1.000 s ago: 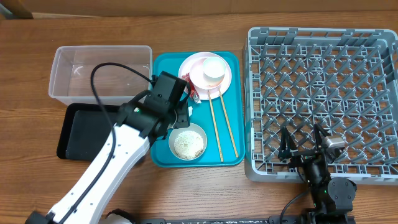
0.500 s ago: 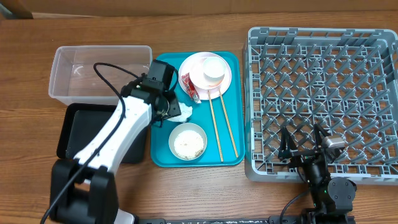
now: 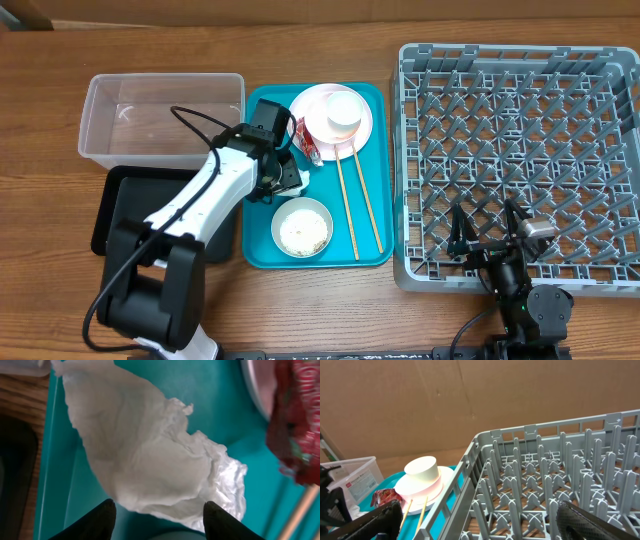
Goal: Sort waste into correct bins and load items into the dishwasher
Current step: 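Reach the left gripper to the white tissue on the teal tray and grasp it, then carry the tissue with the left gripper and drop it into the clear bin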
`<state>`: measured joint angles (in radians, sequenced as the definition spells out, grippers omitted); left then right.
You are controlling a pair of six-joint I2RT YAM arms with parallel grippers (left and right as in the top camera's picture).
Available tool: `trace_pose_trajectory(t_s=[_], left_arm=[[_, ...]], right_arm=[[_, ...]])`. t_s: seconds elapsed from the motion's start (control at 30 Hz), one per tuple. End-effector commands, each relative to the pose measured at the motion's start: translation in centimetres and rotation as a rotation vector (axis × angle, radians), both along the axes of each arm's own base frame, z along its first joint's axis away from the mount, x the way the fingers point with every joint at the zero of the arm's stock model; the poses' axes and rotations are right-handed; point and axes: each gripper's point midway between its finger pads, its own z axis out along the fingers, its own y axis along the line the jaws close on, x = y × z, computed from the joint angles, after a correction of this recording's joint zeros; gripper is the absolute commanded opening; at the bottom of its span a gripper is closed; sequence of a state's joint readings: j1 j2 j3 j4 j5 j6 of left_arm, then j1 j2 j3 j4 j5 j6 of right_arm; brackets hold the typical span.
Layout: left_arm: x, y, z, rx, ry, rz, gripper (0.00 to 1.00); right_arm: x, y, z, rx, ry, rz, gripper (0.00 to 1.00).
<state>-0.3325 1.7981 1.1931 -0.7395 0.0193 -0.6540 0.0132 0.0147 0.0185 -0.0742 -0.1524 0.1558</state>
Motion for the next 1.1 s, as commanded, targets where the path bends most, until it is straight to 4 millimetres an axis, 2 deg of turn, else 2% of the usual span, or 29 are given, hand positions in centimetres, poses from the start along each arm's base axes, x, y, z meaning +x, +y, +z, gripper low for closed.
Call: trace_pose_trajectory(t_s=[0.0,0.1,0.2,0.4,0.53,0.57,0.63,0.67,0.7,0.73,0.83,0.93,1.07], left_arm=[[0.0,0.2,-1.8,0.036,0.028,0.02,0.58],[0.4,0.2,-2.6,0.039,0.026,0.02,0.58],[0.7,0.6,-2.3,0.061,0.008,0.024,0.57],[0.8,0.7,-2.4,0.079,0.003,0.02,0.41],[0.6,-0.1,-2.4,0.088,-0.004,-0.031,0.41],[0.6,-0.3,-2.4,0.089,-0.008,-0.048,0.38],[0.7,-0.7,-2.3,0.09,-0.016,-0.072,0.23],[0.7,-0.8,-2.3,0.089,-0.019,-0.079,0.1],[0.8,-0.8,-2.1,0.088,-0.022,-0.08,0.04],[0.9,-0.8,-1.8,0.088,-0.025,-0.083,0.04],[1.5,-0.8,0.4,0.087,-0.034,-0.082,0.04],[3.0,-0.9,4.2,0.085,-0.088,-0.107,0.04],[4.8,-0.1,10.3,0.122,-0.194,-0.08,0.04]], right_arm=[[0.0,-0.1,-0.1,-0.005,-0.008,-0.004,1.0],[0.0,-0.1,-0.1,-0.006,-0.008,-0.004,1.0],[0.0,-0.1,-0.1,-0.005,-0.008,-0.004,1.0],[0.0,-0.1,-0.1,-0.006,-0.008,-0.004,1.0],[0.0,-0.1,-0.1,-0.005,-0.008,-0.004,1.0],[0.0,-0.1,-0.1,-0.005,-0.008,-0.004,1.0],[0.0,-0.1,-0.1,-0.006,-0.008,-0.004,1.0],[0.0,-0.1,-0.1,-0.006,-0.008,-0.004,1.0],[0.0,-0.1,-0.1,-0.005,-0.008,-0.004,1.0],[0.0,-0.1,-0.1,-0.006,-0.008,-0.004,1.0],[0.0,-0.1,-0.1,-0.006,-0.008,-0.004,1.0],[0.0,-0.1,-0.1,-0.006,-0.008,-0.004,1.0],[0.0,-0.1,-0.1,-0.006,-0.008,-0.004,1.0]])
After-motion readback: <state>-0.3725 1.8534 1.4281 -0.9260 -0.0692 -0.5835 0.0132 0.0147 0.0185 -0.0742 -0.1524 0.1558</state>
